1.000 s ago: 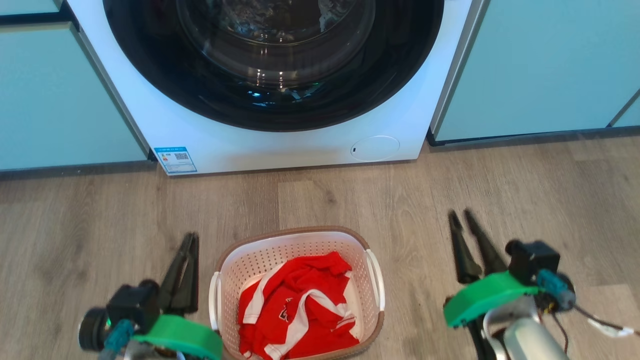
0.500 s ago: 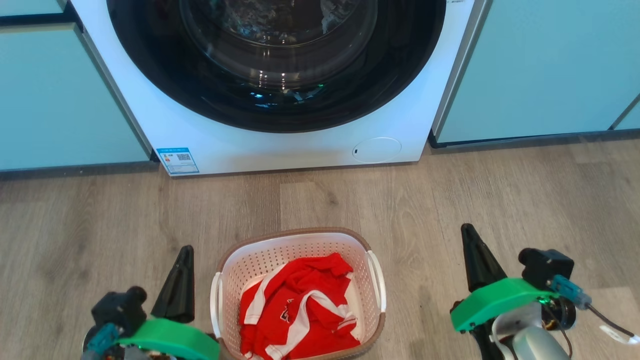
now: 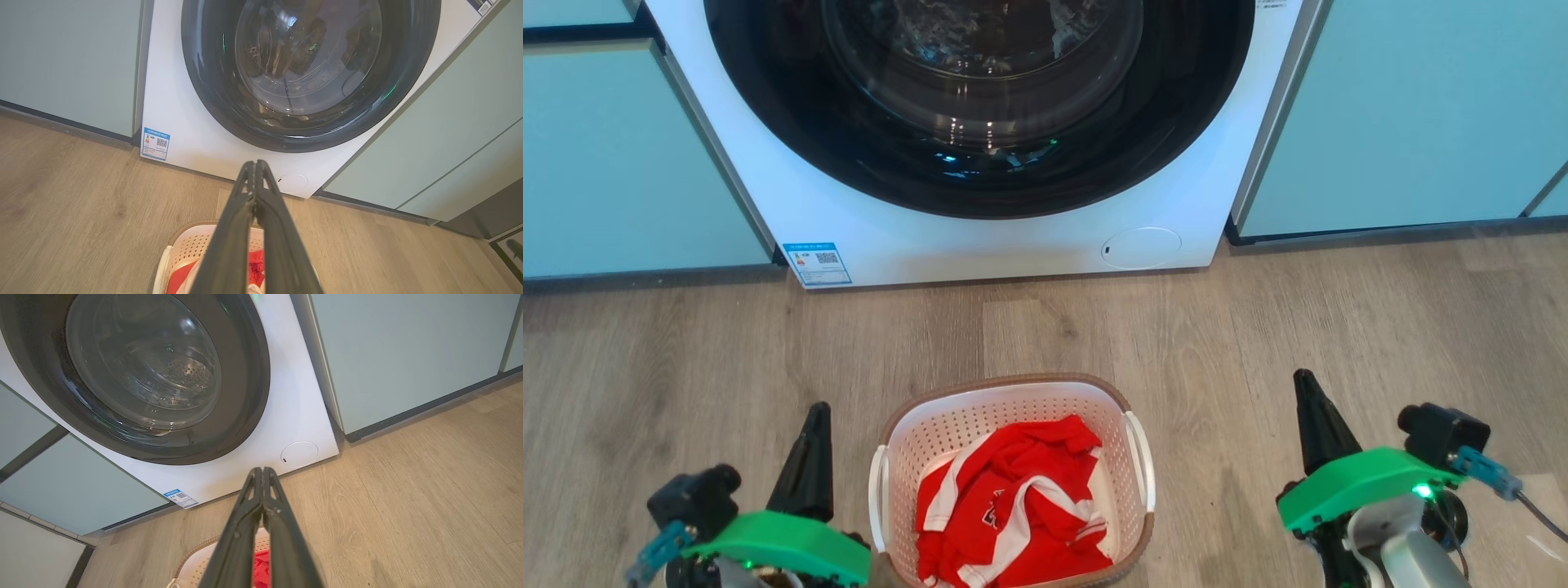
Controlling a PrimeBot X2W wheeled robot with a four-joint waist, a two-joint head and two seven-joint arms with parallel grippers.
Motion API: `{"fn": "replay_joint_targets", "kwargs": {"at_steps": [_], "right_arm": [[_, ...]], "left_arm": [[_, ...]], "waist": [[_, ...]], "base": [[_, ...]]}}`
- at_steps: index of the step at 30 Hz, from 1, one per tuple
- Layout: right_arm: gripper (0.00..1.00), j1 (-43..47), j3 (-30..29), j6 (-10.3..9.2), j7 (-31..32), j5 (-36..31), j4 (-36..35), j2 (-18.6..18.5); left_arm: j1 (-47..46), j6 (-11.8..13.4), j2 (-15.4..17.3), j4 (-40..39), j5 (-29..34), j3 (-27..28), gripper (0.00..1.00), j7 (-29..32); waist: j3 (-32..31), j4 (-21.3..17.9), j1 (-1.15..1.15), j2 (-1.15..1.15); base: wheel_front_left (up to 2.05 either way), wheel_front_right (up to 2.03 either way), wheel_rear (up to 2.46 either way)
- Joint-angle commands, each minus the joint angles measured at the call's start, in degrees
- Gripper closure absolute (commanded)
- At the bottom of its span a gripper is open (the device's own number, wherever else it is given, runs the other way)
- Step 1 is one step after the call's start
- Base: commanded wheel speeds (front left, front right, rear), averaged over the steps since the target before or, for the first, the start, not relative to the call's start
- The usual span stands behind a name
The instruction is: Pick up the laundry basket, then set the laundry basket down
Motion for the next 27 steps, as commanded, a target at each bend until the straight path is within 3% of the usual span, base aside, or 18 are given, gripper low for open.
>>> {"fn": "replay_joint_targets", "kwargs": {"at_steps": [1,27], "right_arm": [[1.0,-2.4,-0.5,0.1,0.2,1.6,-1.5,-0.6],[1.0,-2.8,-4.0,0.18,4.0,17.5,-0.8,-0.9]], "left_arm": [[-3.2,-0.3,0.8,-1.5,-1.7,1.2,1.0,0.3],[-5.7,-0.8,1.3,0.8,-19.6,3.4,1.0,4.1]], "waist": [[0.0,0.0,0.0,0.0],[-0.5,0.6,0.0,0.0]], "base": [[0.0,0.0,0.0],[0.0,0.0,0.0]]}}
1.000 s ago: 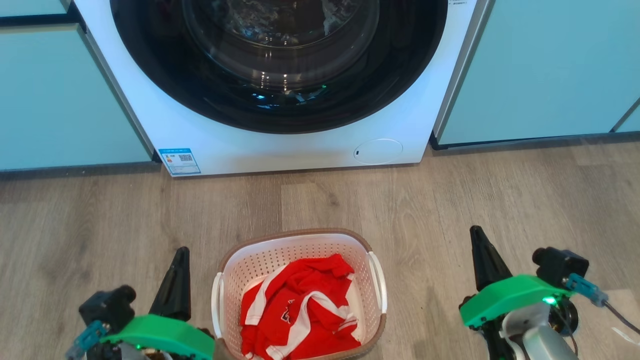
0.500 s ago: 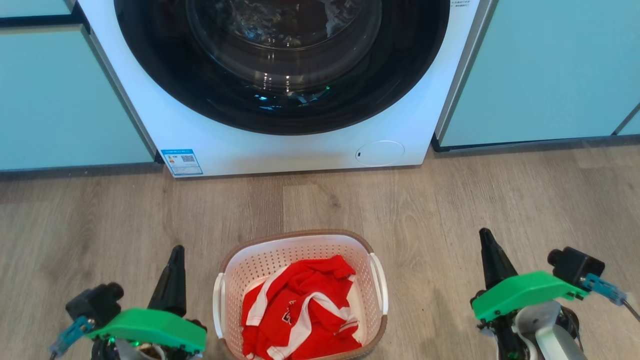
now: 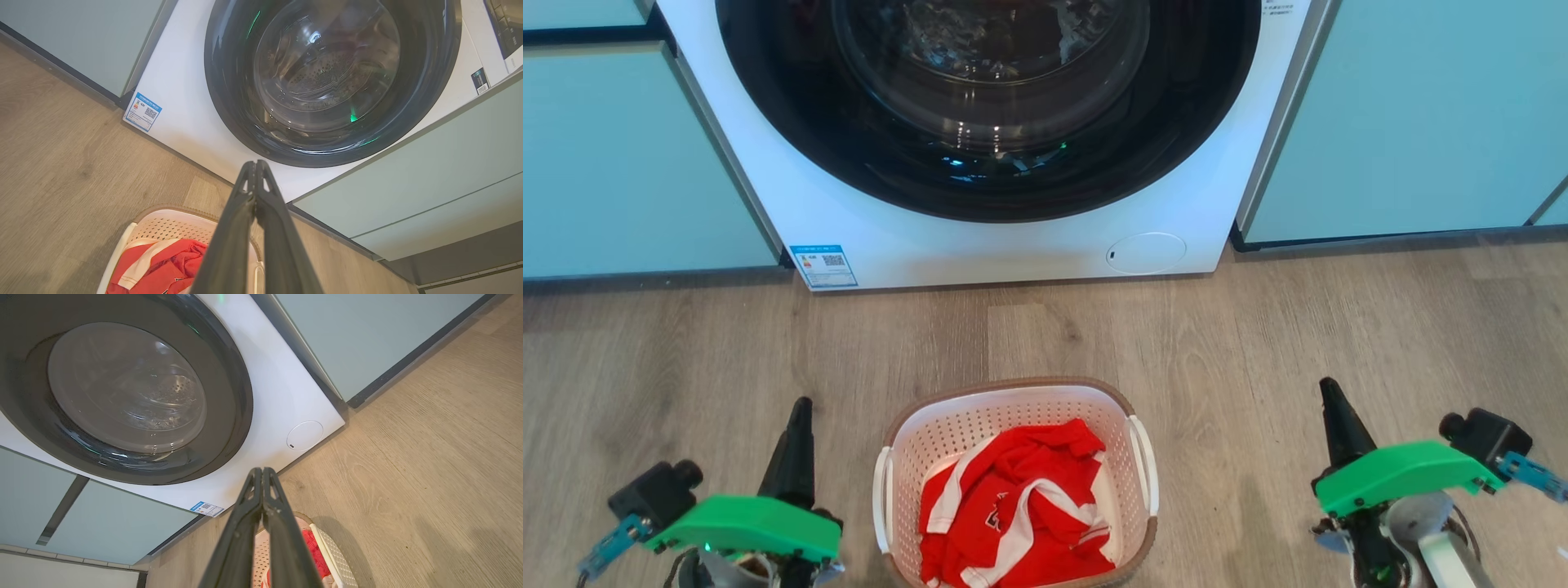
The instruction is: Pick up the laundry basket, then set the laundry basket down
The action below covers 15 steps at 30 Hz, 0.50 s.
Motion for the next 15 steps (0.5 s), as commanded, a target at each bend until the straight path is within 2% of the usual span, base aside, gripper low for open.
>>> {"fn": "replay_joint_targets", "kwargs": {"at_steps": [1,15], "right_arm": [[1.0,-2.7,-0.3,0.18,0.5,1.8,-1.6,-0.8],[1.0,-3.0,-2.4,0.22,2.7,10.2,-1.3,-0.9]], "left_arm": [[-3.5,-0.3,1.1,-1.3,-1.9,1.5,1.0,0.2],[-4.9,-0.5,1.2,0.1,-11.3,2.9,1.0,2.5]], "waist": [[0.0,0.0,0.0,0.0],[-0.3,0.4,0.0,0.0]], "base": [[0.0,0.0,0.0],[0.0,0.0,0.0]]}}
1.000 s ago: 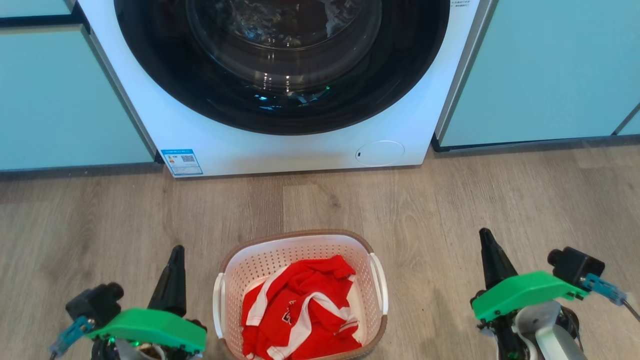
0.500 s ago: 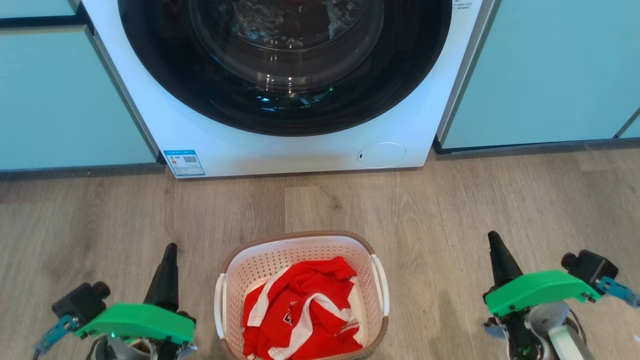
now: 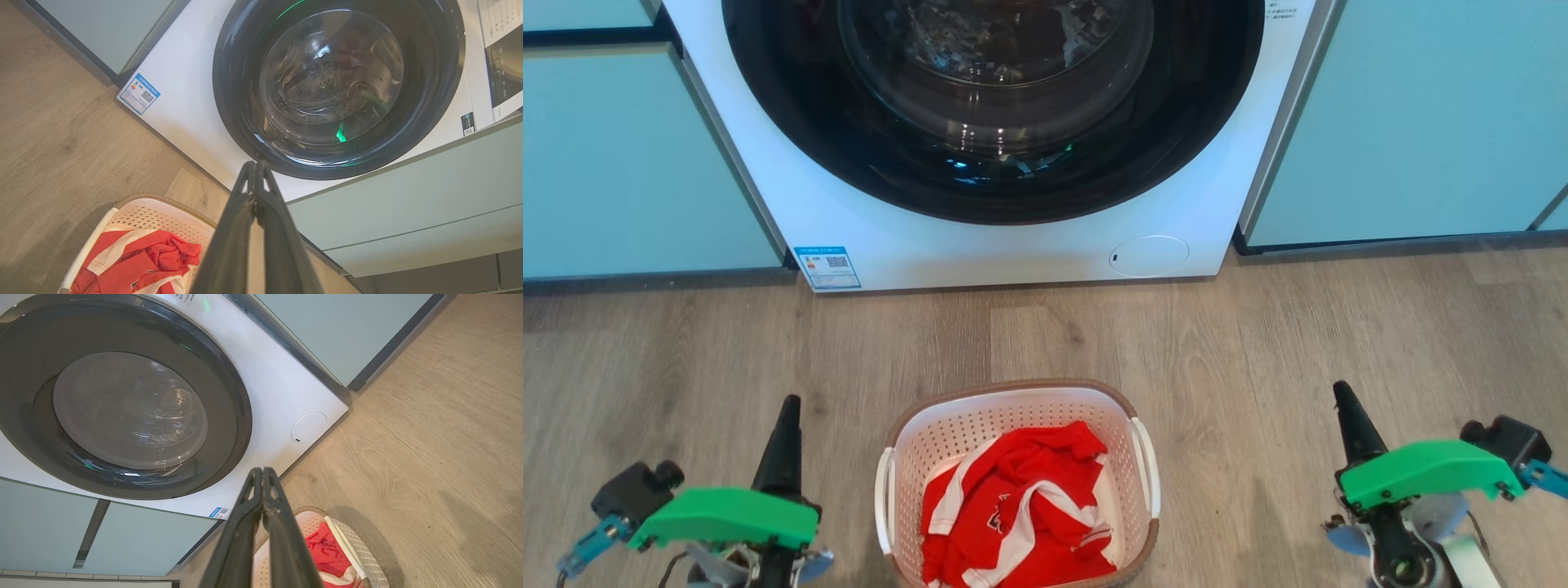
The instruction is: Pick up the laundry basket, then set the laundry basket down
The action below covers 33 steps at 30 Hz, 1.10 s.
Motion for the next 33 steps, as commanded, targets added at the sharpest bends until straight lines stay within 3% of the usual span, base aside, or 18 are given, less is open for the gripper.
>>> {"fn": "replay_joint_targets", "kwargs": {"at_steps": [1,33], "right_arm": [[1.0,-2.9,0.1,0.23,0.4,1.2,-1.6,-0.8],[1.0,-3.5,-5.0,0.33,5.7,20.2,-0.7,-0.7]], "left_arm": [[-3.6,-0.5,1.1,-1.5,-1.3,1.4,1.0,0.3],[-6.7,-1.1,1.0,1.6,-22.6,4.9,1.0,5.6]], "waist": [[0.0,0.0,0.0,0.0],[-0.7,0.8,0.0,0.0]], "base": [[0.0,0.0,0.0],[0.0,0.0,0.0]]}}
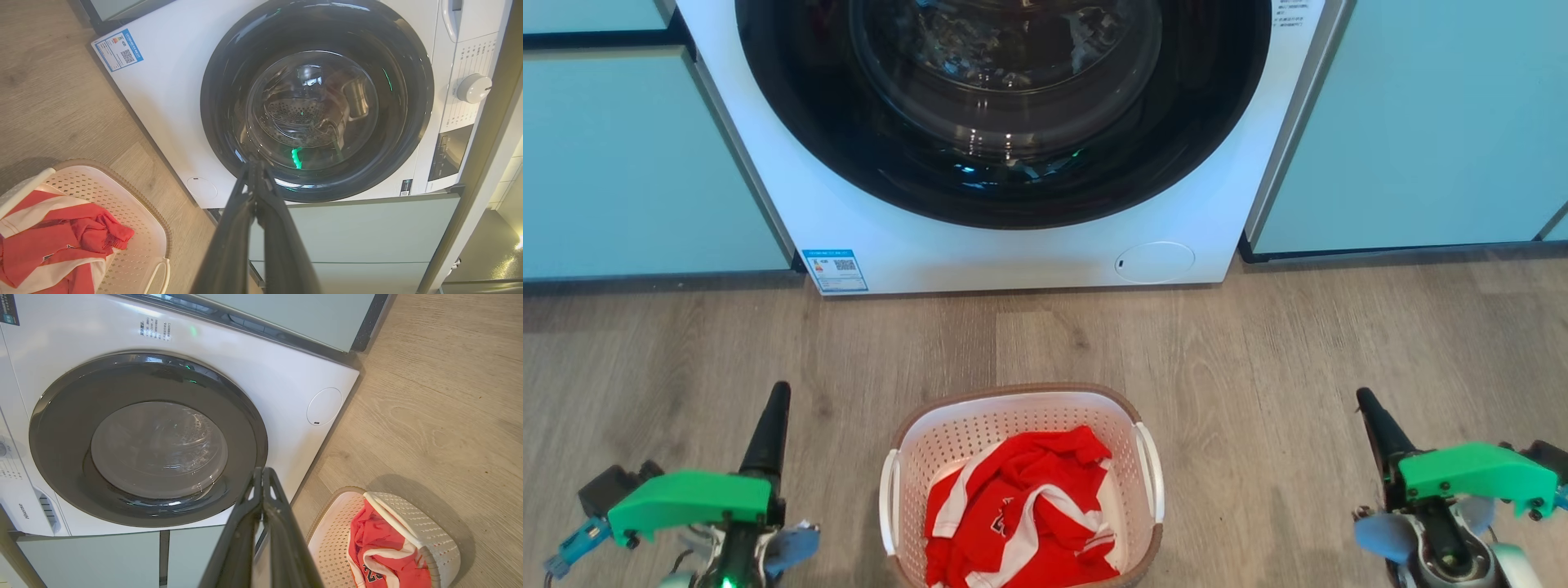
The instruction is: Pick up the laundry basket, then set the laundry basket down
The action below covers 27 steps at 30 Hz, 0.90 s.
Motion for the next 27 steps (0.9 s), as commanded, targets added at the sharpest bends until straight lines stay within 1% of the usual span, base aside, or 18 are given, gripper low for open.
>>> {"fn": "replay_joint_targets", "kwargs": {"at_steps": [1,22,27], "right_arm": [[1.0,-3.5,0.1,0.33,0.6,2.1,-1.7,-0.7],[1.0,-3.8,-3.2,0.4,4.0,13.8,-1.1,-0.5],[1.0,-3.8,-3.3,0.4,4.2,13.7,-1.1,-0.4]], "left_arm": [[-3.5,-0.5,1.0,-1.4,-2.1,2.5,1.0,0.6],[-5.5,-0.9,0.9,0.6,-15.3,4.9,1.0,4.1],[-5.5,-0.9,0.8,0.6,-15.2,5.0,1.0,4.2]], "waist": [[0.0,0.0,0.0,0.0],[-0.4,0.5,0.0,0.0],[-0.4,0.5,0.0,0.0]], "base": [[0.0,0.0,0.0],[0.0,0.0,0.0],[0.0,0.0,0.0]]}}
